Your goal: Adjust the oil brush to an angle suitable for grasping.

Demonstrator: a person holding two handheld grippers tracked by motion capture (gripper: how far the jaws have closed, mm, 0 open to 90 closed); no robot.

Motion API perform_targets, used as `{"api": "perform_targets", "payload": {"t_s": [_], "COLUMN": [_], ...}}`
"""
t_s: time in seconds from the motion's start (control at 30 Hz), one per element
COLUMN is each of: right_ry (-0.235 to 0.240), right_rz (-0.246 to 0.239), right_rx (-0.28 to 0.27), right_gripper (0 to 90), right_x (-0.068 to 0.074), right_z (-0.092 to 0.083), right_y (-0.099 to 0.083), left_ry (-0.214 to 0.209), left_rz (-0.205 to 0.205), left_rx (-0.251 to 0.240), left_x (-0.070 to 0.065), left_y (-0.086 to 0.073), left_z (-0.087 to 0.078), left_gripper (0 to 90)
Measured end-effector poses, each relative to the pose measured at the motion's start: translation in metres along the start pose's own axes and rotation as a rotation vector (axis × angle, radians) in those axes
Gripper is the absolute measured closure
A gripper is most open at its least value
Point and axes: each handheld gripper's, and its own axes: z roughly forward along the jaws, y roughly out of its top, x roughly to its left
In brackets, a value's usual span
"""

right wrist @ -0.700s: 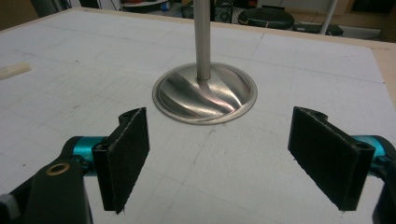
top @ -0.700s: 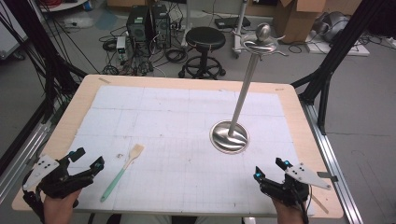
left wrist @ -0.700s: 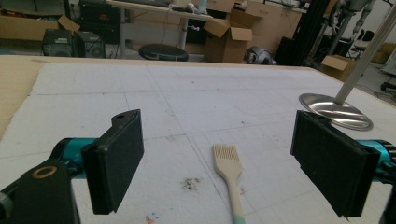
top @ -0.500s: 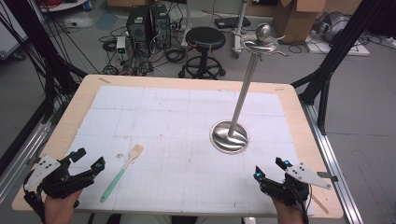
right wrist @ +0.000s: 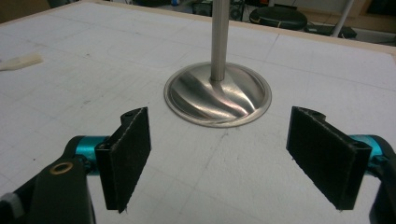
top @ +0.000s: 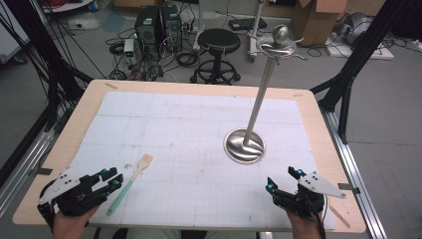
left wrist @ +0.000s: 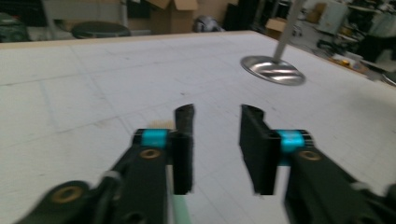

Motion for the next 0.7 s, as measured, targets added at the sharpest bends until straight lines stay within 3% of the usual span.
{"api": "perform_targets", "payload": {"t_s": [0.03, 0.13, 0.3, 0.5, 0.7], "right_ry": [0.0, 0.003, 0.002, -0.003, -0.002], "right_rz": [0.0, -0.002, 0.007, 0.008, 0.005], "right_rx": [0.0, 0.0, -0.001, 0.004, 0.006], "right_gripper": [20.2, 20.2, 20.3, 20.3, 20.3], "right_x": [0.0, 0.0, 0.0, -0.001, -0.001], "right_z": [0.0, 0.0, -0.001, -0.003, -0.002], "right_y": [0.0, 0.0, 0.0, -0.001, -0.001], "left_ry": [-0.02, -0.058, -0.114, -0.099, -0.051], "left_rz": [0.011, 0.045, 0.073, 0.041, -0.023], "left_rx": [0.02, 0.12, 0.252, 0.375, 0.436], "left_x": [-0.003, -0.013, -0.028, -0.024, -0.012], "left_y": [-0.001, -0.006, -0.017, -0.028, -0.03], "left_z": [0.003, 0.016, 0.038, 0.044, 0.035], "left_gripper": [73.7, 87.9, 89.5, 89.5, 89.5]}}
